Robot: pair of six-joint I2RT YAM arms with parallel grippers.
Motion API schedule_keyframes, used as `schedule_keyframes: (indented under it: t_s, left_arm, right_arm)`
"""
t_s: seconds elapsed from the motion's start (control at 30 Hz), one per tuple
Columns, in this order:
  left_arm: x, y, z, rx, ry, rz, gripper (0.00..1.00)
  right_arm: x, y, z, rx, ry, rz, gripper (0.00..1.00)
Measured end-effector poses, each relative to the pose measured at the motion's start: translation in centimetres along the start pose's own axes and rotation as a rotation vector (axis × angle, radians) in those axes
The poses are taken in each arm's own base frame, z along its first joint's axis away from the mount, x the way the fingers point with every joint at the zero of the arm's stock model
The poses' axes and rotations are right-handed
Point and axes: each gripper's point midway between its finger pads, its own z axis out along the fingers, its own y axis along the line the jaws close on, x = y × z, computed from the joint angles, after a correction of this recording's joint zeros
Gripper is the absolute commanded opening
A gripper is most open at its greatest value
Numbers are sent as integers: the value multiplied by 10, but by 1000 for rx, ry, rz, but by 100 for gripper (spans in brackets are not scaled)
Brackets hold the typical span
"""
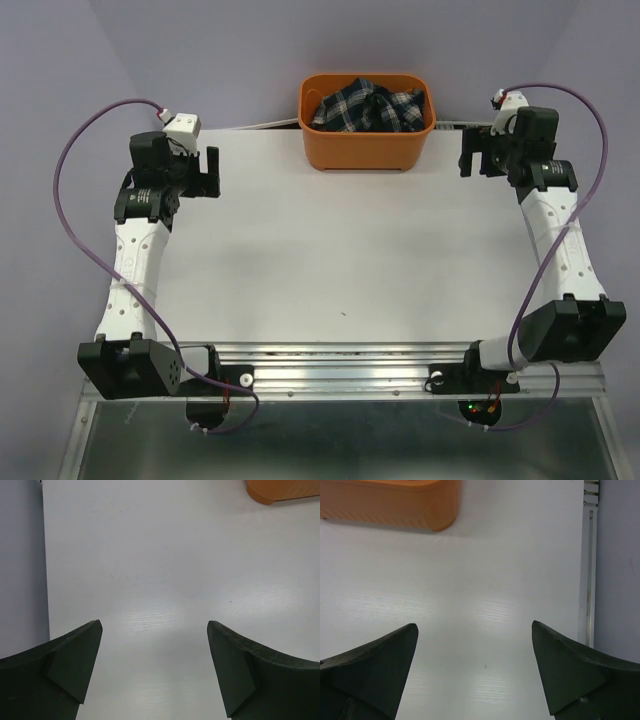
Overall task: Fold and stack the skirts
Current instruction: Grab the skirt from the pile
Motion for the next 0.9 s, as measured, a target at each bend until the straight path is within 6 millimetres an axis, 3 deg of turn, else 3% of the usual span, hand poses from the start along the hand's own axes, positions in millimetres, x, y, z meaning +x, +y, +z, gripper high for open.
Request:
schedule_keyframes:
  t_s: [0.2, 0.3, 0.4, 0.43, 0.57, 0.7, 0.8, 0.9]
  left_arm:
    - [4, 15, 1, -110, 24, -77, 98]
    - [9, 20, 3, -141, 47, -103, 99]
    - [14, 22, 2, -164, 67, -121, 99]
    - [14, 24, 1, -172, 67, -120, 99]
    - [15, 29, 0, -203, 70, -115, 98]
    - [17, 34, -2, -232, 78, -113, 99]
    - [21, 36, -3, -247, 95, -111, 98]
    - [27, 37, -5, -257, 120, -110, 98]
  right_arm:
    - [-18, 9, -8, -50, -94, -28, 100]
    - [-35, 7, 3, -59, -91, -35, 100]
    - [-87, 0, 29, -59, -130, -42, 100]
    - [-102, -3, 48, -58, -139, -43, 100]
    - [-136, -6, 97, -59, -180, -47, 100]
    - [-130, 9, 133, -70, -166, -60, 100]
    - [-123, 42, 153, -103, -169, -86, 100]
    - [-131, 72, 171, -123, -221, -105, 100]
